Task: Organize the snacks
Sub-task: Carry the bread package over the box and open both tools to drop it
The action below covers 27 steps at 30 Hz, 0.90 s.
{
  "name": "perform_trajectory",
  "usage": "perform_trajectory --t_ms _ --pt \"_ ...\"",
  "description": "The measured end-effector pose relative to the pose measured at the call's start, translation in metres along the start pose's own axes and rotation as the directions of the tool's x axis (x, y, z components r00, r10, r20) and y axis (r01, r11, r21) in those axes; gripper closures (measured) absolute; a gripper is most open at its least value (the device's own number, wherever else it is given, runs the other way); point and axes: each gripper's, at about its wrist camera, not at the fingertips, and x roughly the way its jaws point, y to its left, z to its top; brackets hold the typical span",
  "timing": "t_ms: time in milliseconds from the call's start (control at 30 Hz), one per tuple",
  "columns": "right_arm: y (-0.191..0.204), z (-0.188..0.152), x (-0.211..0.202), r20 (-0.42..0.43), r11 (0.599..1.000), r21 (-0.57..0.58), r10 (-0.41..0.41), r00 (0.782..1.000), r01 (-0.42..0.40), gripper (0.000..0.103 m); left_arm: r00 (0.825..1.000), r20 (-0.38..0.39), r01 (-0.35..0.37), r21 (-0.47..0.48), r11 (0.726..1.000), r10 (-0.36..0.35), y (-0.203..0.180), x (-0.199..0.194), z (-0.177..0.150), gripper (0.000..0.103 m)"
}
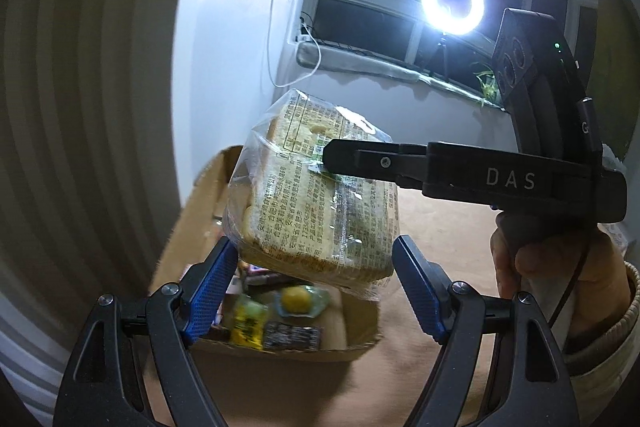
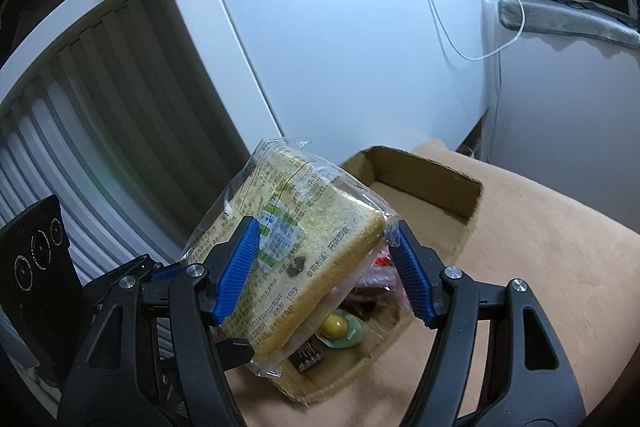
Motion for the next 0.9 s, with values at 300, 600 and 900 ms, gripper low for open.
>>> perform_trajectory --t_ms 300,600,900 --pt "0.000 0.008 0.005 0.012 1.000 -0.013 0.010 1.000 -0.010 0.033 0.999 0.015 -0.038 0.020 0.999 0.037 -0.002 -0.003 0.004 0.023" --pt "-0.020 -0.005 0.027 -0.039 0.998 -0.002 -0.056 0.998 0.056 0.027 0.999 -0.022 -0.041 -0.005 0.999 0.041 0.006 0.015 -0.002 0.023" --pt "-0.014 -0.037 -0.007 0.066 0.979 -0.041 -0.196 0.978 0.199 0.020 0.987 -0.025 -0.161 0.006 0.987 0.161 0.013 0.013 -0.011 0.019"
